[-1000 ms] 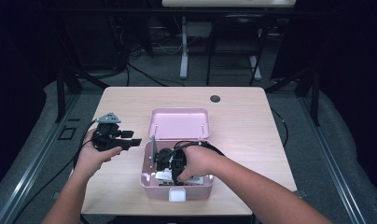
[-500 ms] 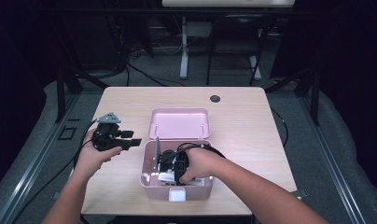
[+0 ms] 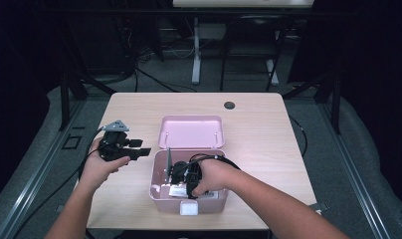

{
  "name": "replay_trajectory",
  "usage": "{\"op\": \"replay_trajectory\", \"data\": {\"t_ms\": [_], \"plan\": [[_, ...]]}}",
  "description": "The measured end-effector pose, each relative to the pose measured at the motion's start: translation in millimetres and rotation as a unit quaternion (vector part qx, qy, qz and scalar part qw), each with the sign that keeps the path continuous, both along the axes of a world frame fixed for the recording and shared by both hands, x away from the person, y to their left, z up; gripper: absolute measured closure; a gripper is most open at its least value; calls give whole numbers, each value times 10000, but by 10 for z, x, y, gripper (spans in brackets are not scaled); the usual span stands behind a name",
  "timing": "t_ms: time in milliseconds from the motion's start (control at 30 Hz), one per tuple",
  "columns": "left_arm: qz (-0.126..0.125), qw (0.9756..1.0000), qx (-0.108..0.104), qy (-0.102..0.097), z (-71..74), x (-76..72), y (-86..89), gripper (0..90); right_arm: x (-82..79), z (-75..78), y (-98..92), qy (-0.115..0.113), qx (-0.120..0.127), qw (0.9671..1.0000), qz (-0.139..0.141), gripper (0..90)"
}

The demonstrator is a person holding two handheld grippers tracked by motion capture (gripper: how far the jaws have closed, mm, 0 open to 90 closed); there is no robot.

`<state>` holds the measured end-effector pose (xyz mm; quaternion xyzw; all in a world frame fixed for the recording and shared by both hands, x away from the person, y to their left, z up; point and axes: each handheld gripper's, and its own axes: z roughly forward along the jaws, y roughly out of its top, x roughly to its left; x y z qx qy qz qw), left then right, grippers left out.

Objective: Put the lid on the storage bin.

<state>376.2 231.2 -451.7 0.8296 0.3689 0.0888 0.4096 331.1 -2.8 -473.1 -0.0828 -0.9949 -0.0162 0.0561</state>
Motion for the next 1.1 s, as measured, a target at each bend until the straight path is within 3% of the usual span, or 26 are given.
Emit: {"op": "replay_trajectory", "data": {"t_ms": [233, 600, 833, 1100], "plan": [[-9, 10000, 11, -2, -1, 3, 1, 463, -14, 25, -21, -34, 44, 9999, 90, 602], [-5, 10000, 3, 6, -13, 5, -12, 463, 19, 129, -44, -22, 397, 9991, -124, 556], [17, 10000, -14, -9, -12, 6, -3, 463, -21, 111, 60, -87, 453, 9988, 143, 609], [7, 10000, -15, -12, -10, 5, -2, 463, -38, 132, 92, -104, 329, 9989, 333, 617]]}}
